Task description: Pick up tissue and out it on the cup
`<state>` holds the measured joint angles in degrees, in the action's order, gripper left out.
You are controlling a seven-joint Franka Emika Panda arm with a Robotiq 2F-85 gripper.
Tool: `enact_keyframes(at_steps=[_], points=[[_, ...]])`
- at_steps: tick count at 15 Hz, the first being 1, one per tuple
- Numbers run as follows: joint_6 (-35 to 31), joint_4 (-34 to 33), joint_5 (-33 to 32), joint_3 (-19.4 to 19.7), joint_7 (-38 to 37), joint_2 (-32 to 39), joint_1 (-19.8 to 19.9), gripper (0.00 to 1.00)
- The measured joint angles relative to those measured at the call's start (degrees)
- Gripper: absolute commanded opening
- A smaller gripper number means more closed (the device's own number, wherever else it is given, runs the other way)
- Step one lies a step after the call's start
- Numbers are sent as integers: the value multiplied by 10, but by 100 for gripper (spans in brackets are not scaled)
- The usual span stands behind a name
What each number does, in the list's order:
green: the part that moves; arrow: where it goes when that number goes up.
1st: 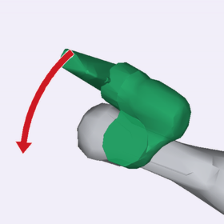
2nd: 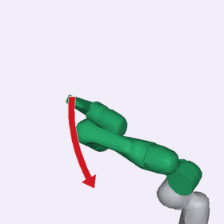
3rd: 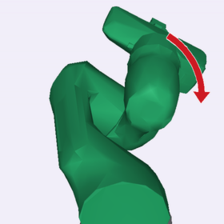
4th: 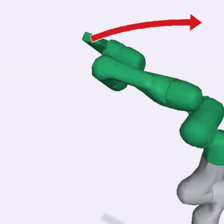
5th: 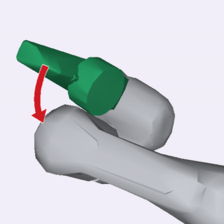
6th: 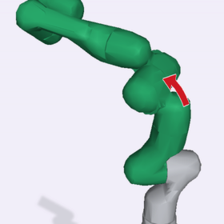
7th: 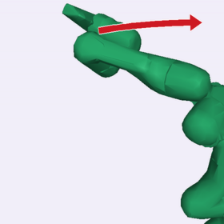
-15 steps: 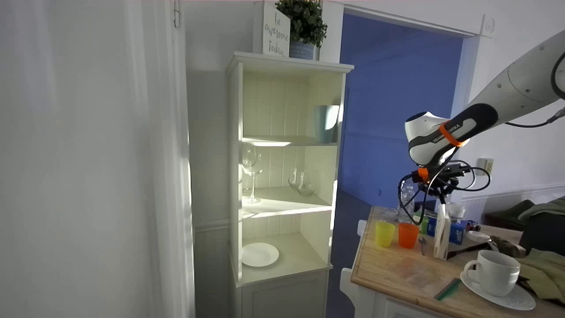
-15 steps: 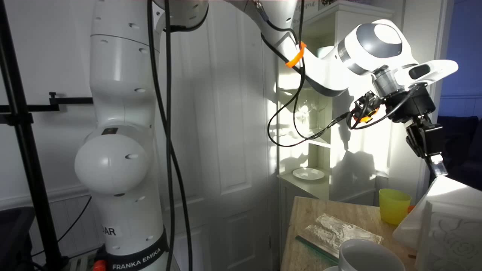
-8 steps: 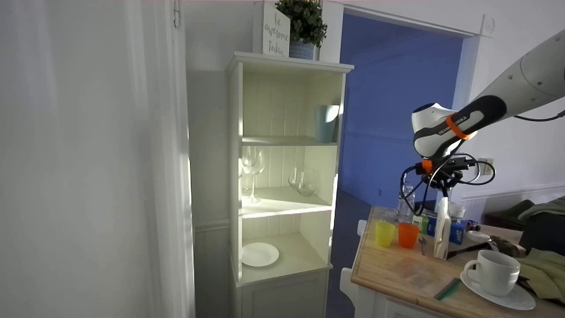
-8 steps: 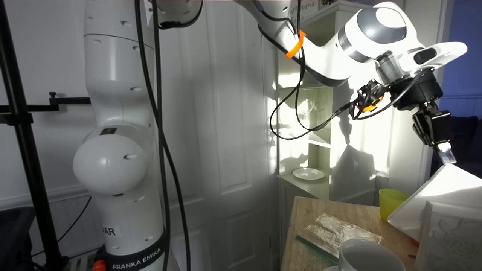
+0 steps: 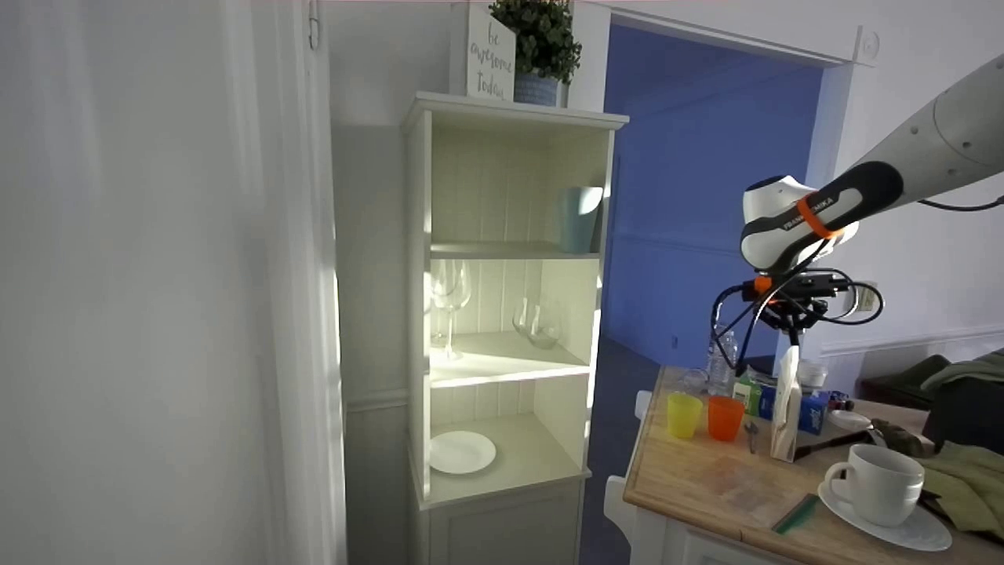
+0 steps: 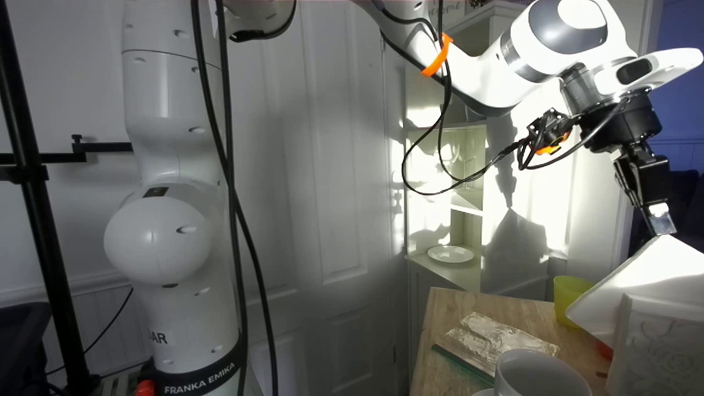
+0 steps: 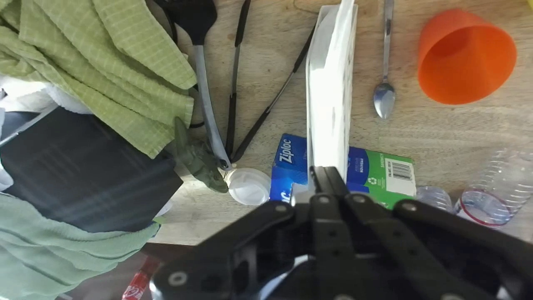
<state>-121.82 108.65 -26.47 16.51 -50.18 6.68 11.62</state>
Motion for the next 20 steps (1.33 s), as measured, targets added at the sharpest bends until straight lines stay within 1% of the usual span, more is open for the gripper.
enact_keyframes(at_steps=[6,13,17,20], points=[[0,-24,35,3,7,-18,15,0],[3,-43,82,7,47,-42,28,0],[17,-43,112,7,89,-58,30,0],[45,-44,124,7,107,-77,31,0]])
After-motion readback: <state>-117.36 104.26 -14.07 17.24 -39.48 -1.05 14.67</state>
